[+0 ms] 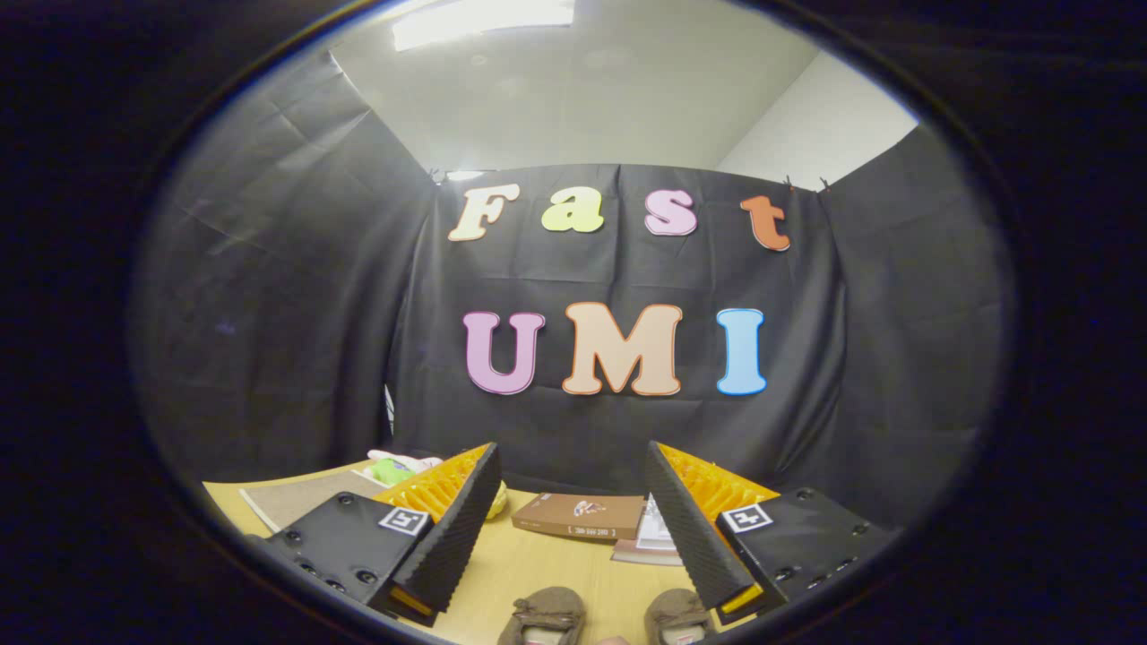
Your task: Open the storage box then place both shoes into the box .Put the left shoe in first, then the right shoe, with the right side of both shoes facing outward in a uniform manner.
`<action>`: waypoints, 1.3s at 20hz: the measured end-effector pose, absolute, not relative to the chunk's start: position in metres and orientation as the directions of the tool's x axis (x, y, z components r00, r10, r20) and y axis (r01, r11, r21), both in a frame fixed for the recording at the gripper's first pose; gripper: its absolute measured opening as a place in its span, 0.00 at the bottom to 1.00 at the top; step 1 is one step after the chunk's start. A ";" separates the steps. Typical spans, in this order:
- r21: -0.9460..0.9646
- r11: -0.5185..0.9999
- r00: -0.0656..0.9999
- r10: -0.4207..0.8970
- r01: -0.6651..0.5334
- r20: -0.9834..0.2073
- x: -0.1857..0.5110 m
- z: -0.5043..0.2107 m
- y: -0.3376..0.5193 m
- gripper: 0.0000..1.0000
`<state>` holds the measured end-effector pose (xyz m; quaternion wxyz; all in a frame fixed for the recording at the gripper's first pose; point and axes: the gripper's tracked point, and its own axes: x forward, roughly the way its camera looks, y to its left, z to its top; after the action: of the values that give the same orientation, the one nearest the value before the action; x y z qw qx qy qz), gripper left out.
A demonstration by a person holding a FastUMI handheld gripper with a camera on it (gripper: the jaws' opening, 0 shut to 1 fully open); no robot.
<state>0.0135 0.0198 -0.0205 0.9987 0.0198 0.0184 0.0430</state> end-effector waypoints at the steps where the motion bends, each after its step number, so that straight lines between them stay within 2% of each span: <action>1: 0.051 0.994 0.994 0.097 -0.094 -0.048 0.013 -0.026 0.022 1.00; 6: 0.160 0.978 0.978 0.154 -0.131 -0.142 0.006 -0.065 0.045 1.00; 10: 0.303 0.927 0.936 0.290 -0.222 -0.201 -0.008 -0.085 0.089 1.00; 16: 0.440 0.847 0.860 0.438 -0.298 -0.263 -0.022 -0.119 0.143 1.00; 22: 0.676 0.703 0.767 0.553 -0.221 -0.325 -0.041 -0.160 0.178 1.00; 26: 0.762 0.625 0.707 0.616 -0.170 -0.348 -0.048 -0.177 0.193 1.00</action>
<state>-0.0479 0.1935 -0.1773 0.8484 0.3656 0.3047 0.2317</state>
